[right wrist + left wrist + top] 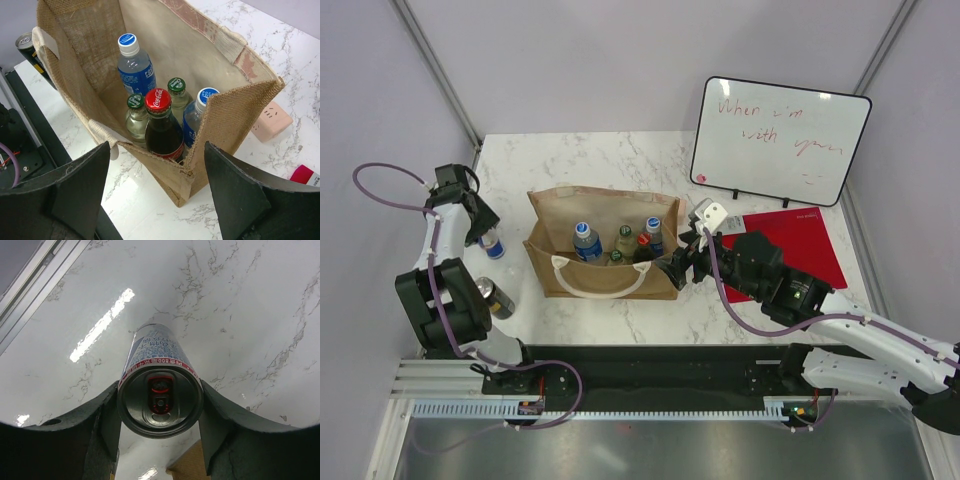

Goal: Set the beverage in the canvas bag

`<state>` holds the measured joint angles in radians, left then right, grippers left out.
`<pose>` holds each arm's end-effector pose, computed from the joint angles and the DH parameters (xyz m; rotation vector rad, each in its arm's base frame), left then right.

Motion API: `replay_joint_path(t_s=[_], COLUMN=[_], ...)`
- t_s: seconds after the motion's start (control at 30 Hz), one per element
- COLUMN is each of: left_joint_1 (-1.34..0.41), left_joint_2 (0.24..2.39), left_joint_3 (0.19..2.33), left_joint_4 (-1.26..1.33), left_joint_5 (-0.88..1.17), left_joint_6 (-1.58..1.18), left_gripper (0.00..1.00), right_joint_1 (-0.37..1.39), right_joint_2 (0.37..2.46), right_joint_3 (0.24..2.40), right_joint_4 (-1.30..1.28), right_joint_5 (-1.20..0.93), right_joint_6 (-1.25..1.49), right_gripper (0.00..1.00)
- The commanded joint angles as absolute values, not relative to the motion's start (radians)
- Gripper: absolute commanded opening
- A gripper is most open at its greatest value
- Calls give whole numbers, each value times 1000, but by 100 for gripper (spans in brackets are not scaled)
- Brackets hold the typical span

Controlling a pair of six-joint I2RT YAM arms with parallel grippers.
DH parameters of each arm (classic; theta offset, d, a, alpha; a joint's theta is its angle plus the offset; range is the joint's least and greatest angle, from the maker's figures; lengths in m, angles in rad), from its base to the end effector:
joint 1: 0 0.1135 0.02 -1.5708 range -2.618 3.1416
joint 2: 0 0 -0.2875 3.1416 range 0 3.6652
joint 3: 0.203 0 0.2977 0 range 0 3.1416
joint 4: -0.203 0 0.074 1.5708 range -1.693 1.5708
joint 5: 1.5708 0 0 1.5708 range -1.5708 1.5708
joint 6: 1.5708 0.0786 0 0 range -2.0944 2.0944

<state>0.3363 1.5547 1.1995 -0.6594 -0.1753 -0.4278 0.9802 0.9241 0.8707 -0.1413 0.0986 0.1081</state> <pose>0.3632 0.1415 0.2273 -1.0188 2.3627 0.1922 0.1682 0.2370 0.3579 -0.7005 1.6779 0.6965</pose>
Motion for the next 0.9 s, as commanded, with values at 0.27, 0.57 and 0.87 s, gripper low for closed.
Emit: replay_joint_path(t_s=[0.27, 0.57, 0.87], left_joint_1=[232, -81, -230], left_joint_2=[1390, 1339, 1241], left_joint_3=[1468, 1741, 1878], left_joint_4=[-767, -942, -1003], left_joint_5=[-170, -333, -254], left_joint_6=[-330, -284, -272], left_gripper=[2, 2, 2], right_joint_1=[979, 980, 979], right_joint_2=[913, 841, 795], right_joint_3=[864, 848, 836], right_joint_4=[-110, -110, -120], right_joint_5=[123, 175, 244], right_joint_6=[126, 195, 216], right_gripper=[83, 83, 82])
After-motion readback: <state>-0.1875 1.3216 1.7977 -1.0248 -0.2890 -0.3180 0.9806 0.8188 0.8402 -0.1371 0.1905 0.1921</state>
